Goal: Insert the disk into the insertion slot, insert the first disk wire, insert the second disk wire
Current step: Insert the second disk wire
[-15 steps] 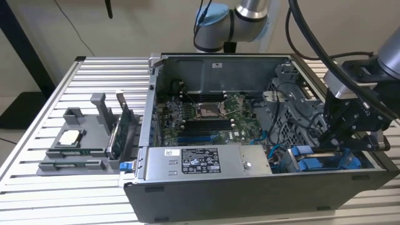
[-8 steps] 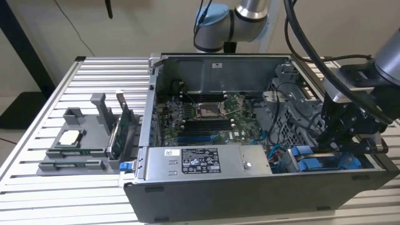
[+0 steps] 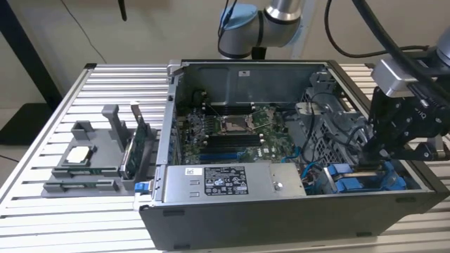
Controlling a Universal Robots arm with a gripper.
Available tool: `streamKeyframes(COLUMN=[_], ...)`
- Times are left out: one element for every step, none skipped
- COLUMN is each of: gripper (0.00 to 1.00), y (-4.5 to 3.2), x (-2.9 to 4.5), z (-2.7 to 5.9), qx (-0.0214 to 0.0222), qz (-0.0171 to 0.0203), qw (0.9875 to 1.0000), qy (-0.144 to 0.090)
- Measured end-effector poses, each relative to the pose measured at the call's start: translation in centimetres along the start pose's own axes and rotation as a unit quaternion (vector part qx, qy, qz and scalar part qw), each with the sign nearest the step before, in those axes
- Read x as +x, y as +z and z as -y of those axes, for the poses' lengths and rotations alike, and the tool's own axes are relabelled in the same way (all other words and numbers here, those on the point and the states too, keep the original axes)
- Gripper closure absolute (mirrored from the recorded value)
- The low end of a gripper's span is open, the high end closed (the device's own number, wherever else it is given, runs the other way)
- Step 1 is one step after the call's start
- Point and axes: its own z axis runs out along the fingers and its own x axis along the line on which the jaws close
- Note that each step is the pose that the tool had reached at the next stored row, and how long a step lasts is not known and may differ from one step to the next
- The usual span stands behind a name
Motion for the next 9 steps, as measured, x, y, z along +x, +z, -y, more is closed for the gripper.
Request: streamKeyframes(gripper=[0.76, 0.76, 0.76, 0.76, 0.76, 0.76, 0.76, 0.76, 0.76], y=[-0.13, -0.27, -0.40, -0.53, -0.69, -0.84, -0.98, -1.15, -1.31], x=[-0.01, -0.03, -0.05, -0.06, -0.08, -0.10, -0.11, -0.13, -0.15], z=[-0.01, -0.02, -0.03, -0.03, -0.04, -0.04, -0.05, -0.05, -0.06], qx=[0.0000, 0.0000, 0.0000, 0.0000, 0.0000, 0.0000, 0.0000, 0.0000, 0.0000], qz=[0.0000, 0.0000, 0.0000, 0.0000, 0.0000, 0.0000, 0.0000, 0.0000, -0.0001], qw=[1.0000, 1.0000, 1.0000, 1.0000, 1.0000, 1.0000, 1.0000, 1.0000, 1.0000], qy=[0.000, 0.000, 0.000, 0.000, 0.000, 0.000, 0.000, 0.000, 0.000])
